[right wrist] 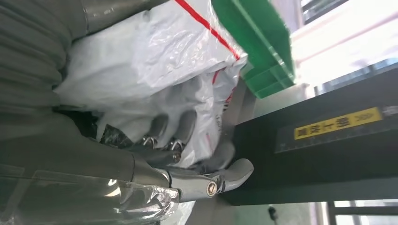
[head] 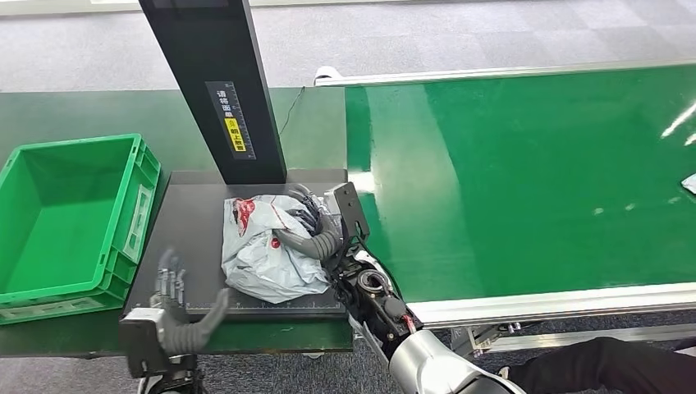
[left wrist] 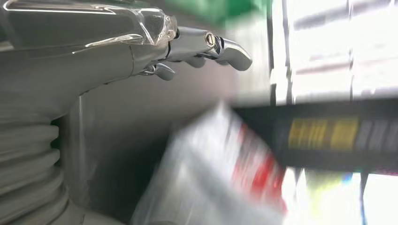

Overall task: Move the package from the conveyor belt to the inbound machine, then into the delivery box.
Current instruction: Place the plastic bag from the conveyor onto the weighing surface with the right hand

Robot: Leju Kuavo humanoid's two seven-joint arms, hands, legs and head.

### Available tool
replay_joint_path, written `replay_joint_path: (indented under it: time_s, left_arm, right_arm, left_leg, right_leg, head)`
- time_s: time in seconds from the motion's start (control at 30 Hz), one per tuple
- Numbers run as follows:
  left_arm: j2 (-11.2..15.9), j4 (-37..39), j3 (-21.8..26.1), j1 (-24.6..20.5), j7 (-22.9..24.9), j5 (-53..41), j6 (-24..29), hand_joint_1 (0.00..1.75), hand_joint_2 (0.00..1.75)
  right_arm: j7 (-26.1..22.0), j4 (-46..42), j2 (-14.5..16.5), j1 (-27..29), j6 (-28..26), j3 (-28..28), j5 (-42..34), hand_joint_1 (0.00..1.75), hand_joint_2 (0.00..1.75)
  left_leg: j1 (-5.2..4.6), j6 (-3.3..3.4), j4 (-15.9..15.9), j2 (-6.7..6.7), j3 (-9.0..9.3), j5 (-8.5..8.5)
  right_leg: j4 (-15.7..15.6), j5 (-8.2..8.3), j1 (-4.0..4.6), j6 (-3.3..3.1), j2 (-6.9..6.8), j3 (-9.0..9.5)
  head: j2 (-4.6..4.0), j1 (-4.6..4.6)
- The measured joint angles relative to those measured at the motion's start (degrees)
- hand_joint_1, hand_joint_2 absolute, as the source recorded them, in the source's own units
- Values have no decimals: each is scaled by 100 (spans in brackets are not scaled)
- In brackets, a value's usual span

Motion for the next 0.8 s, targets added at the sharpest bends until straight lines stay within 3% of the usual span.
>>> replay_joint_path:
  time_s: [0.17,0.5,0.8]
  left_arm:
    - [-28,-311,268,88,-153,237,277,0,175]
    - [-76,-648,505,280,-464,548,564,0,175]
    - [-103,-1059,662,533,-532,643,578,0,175]
  right_arm:
    - [-239,-3,-10,3,287,-49,-93,0,175]
    - [-1095,-668,-6,310,1477,-130,-409,0,175]
    - [-1131,-1430,-6,710,1590,-179,-480,0,175]
  left_leg:
    - [0,0,0,-7,0,0]
    - [0,0,0,-4,1,0]
    - [0,0,-1,-5,2,-1]
  right_leg:
    - [-1,0,0,0,-5,1]
    - [1,-1,0,-1,-3,1]
    - [-1,-3,0,-2,-4,4]
  head:
    - [1,1]
    - [0,0]
    - [1,1]
